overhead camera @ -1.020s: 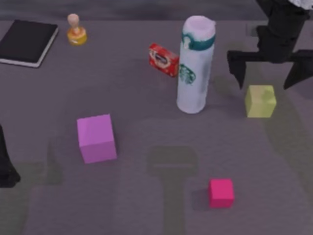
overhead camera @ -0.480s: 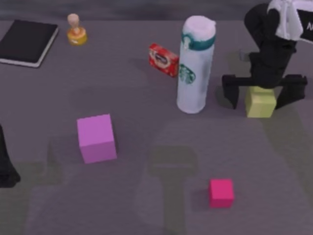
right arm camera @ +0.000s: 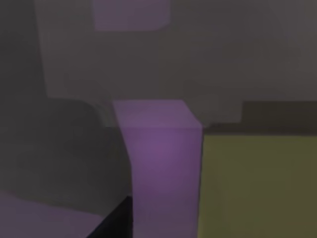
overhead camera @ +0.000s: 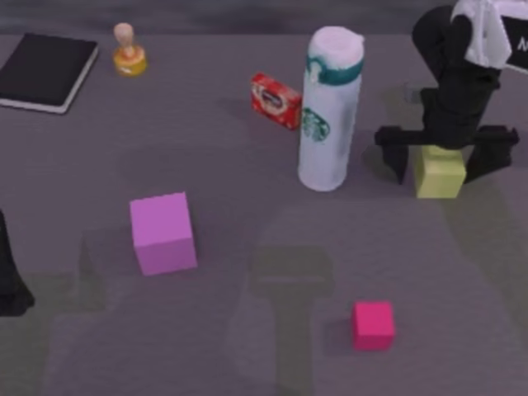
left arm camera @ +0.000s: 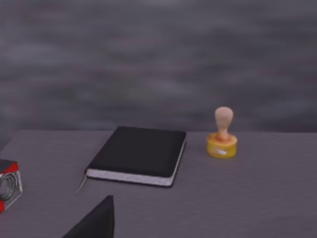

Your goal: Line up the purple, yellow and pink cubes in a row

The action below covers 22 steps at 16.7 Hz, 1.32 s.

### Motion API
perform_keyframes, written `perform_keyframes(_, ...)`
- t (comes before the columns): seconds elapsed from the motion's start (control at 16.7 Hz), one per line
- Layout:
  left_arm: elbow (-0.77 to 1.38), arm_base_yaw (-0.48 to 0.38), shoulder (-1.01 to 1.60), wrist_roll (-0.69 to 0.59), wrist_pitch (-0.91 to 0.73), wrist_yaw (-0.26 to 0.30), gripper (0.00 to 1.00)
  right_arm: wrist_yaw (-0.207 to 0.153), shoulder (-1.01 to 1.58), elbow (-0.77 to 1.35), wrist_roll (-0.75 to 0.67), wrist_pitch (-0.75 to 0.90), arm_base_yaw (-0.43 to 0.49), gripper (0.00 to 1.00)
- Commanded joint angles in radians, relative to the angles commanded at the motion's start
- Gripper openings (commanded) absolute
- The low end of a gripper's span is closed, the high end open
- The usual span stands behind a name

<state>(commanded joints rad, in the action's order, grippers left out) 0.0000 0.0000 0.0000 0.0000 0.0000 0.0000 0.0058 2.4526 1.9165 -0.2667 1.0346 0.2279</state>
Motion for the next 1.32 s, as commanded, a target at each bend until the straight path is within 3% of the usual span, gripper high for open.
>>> perform_keyframes(0.48, 0.0, 0.0, 0.0, 0.0, 0.0, 0.0, 1.0, 0.0, 0.0, 0.0, 0.0, 0.0, 0.0, 0.02)
perform_keyframes(1.08, 0.0, 0.0, 0.0, 0.0, 0.0, 0.0, 1.0, 0.005, -0.022, 0.007, 0.002, 0.01, 0.001, 0.0)
perform_keyframes(1.32, 0.0, 0.0, 0.0, 0.0, 0.0, 0.0, 1.0, 0.006, -0.04, 0.089, 0.004, 0.112, 0.006, 0.0)
